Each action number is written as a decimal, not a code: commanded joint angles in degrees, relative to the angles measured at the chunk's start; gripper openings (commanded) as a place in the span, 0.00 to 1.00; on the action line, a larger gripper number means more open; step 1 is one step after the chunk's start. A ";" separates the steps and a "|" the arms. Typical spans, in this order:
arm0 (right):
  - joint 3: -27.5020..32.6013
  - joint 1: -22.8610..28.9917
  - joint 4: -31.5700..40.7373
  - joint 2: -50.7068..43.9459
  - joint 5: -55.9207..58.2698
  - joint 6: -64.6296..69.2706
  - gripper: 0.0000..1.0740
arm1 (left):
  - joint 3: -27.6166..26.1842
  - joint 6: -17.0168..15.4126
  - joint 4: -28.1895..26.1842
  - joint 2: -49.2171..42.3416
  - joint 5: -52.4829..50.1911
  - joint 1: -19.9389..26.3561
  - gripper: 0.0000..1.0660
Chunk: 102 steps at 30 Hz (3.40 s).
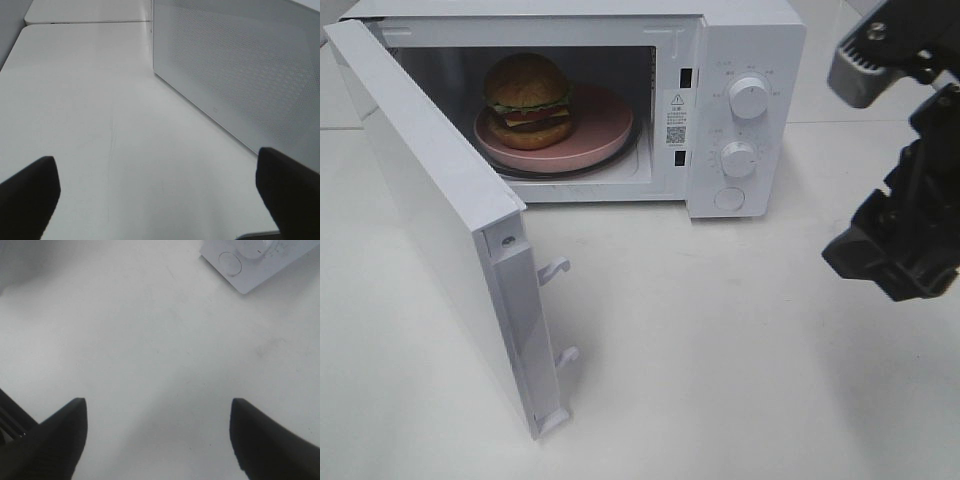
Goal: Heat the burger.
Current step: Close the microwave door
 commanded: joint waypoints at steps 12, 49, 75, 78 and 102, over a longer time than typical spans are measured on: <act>0.23 0.00 0.06 -14.04 12.49 1.26 0.71 | -0.06 -0.06 -0.46 -0.97 -0.52 -0.29 0.94; 19.25 -33.12 6.07 -54.09 10.60 4.98 0.71 | -0.06 -0.06 -0.46 -0.97 -0.52 -0.29 0.94; 19.25 -36.90 6.25 -62.11 10.60 4.93 0.71 | -0.06 -0.06 -0.46 -0.97 -0.52 -0.29 0.94; 19.25 -36.90 6.25 -62.11 10.60 4.93 0.71 | -0.06 -0.06 -0.46 -0.97 -0.52 -0.29 0.94; 19.25 -36.90 6.25 -62.11 10.60 4.93 0.71 | -0.06 -0.06 -0.46 -0.97 -0.52 -0.29 0.94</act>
